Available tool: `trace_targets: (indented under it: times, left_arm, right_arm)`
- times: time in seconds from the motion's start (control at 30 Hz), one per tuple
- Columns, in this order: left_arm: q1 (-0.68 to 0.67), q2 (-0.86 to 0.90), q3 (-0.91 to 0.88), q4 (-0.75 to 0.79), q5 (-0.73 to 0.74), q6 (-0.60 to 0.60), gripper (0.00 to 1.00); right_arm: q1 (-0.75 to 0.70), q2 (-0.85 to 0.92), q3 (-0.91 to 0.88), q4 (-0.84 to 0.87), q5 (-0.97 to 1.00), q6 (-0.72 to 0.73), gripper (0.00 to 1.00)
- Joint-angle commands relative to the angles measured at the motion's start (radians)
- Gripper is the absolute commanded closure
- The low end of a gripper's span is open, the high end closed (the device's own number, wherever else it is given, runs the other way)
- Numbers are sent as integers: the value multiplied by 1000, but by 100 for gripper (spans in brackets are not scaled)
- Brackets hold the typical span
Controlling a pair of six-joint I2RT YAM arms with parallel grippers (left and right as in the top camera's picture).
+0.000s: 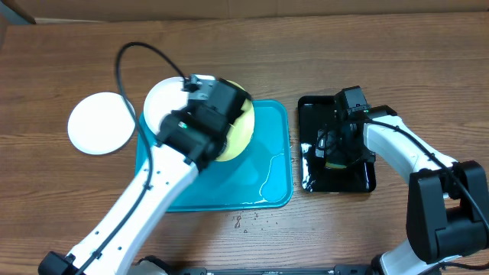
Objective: Clean dirty plates on tray and stack at the side
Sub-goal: 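Lift the yellow plate and stack it on the white plate at left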
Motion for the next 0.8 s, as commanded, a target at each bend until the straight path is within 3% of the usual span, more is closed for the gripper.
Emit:
trace_targets:
  times: [0.0, 0.27, 0.63, 0.77]
  left_arm:
    - [-126, -7, 20, 1, -340, 15, 96]
    - [-377, 7, 19, -13, -688, 15, 96]
    - [-451, 7, 20, -15, -890, 150, 96]
    - [-479, 7, 20, 24, -887, 175, 96]
  right_arm:
    - [-2, -19, -5, 4, 8, 1, 0]
    - [-2, -19, -5, 4, 7, 1, 0]
    - [-2, -19, -5, 4, 8, 1, 0]
    - [-2, -19, -5, 4, 7, 1, 0]
